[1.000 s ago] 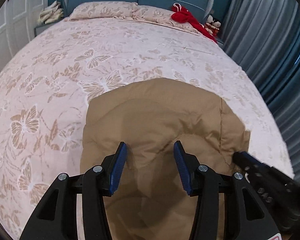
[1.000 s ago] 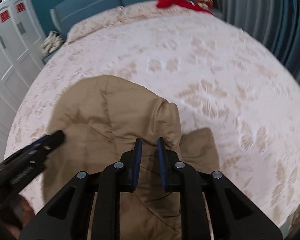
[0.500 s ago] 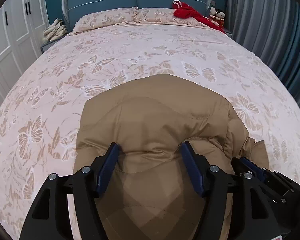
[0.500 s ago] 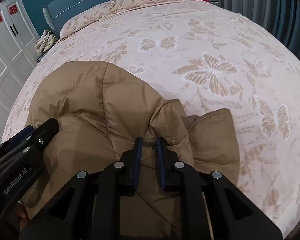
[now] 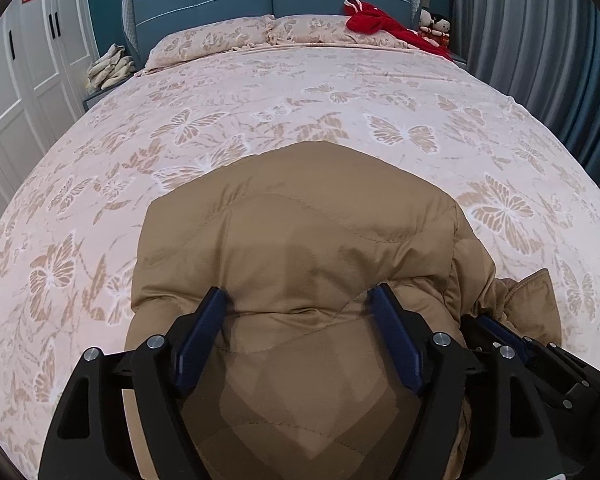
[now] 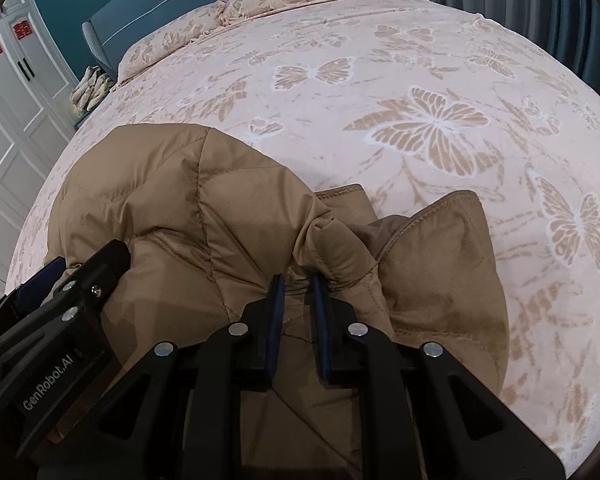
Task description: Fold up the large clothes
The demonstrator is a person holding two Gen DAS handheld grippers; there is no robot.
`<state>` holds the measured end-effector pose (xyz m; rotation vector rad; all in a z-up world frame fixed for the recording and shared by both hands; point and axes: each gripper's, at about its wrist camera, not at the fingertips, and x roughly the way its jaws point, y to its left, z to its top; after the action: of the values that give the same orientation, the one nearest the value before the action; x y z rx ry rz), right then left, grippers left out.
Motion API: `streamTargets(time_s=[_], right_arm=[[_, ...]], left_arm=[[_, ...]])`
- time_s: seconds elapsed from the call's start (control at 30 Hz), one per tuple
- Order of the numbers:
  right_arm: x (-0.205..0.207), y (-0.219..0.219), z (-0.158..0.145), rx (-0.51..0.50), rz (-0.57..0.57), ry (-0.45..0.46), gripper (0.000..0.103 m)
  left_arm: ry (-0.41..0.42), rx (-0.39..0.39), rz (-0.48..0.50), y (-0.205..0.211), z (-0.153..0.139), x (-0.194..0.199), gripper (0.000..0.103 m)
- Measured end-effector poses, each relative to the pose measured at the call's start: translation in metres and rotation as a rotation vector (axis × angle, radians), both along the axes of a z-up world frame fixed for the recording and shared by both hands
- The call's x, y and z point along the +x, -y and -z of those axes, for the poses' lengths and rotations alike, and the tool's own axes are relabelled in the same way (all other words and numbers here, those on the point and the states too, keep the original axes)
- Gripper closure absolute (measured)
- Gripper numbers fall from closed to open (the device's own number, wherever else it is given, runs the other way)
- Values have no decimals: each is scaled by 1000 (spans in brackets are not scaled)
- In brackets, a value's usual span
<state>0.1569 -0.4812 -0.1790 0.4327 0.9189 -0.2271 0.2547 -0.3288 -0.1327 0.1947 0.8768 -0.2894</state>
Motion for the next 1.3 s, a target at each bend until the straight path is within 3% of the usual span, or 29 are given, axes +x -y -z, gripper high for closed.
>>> streamTargets(time_s=[0.4,0.47,0.6,0.7,0.9,1.17,1.3], right_arm=[[2,-4,-12,-45,-23,-33,89],[-13,-6,-34,-52,-18,-26,87],[-62,-13,-76,-79,-29,-12,66],[-99,-21,-87,-89,-44,-50,66],[-139,-47,-69,-113,-62,-141,66],[-136,-57,-30,-113,-47,-196,66],[-131,-61,-17,-129,-50,-211,66]], left_arm=[[-2,9,9,-3,-4,-3,29],[-12,-7,13,-13,-15,-11,29],[-46,-54,-5,-48,-44,-46,29],[-110,-63,-17,-65,-47,-74,29],[-186,-26,-52,-82,-28,-113,29],[-189,8,-81,-80,-6,-114,15],[-192,15,-84,-79,4,-112,14]])
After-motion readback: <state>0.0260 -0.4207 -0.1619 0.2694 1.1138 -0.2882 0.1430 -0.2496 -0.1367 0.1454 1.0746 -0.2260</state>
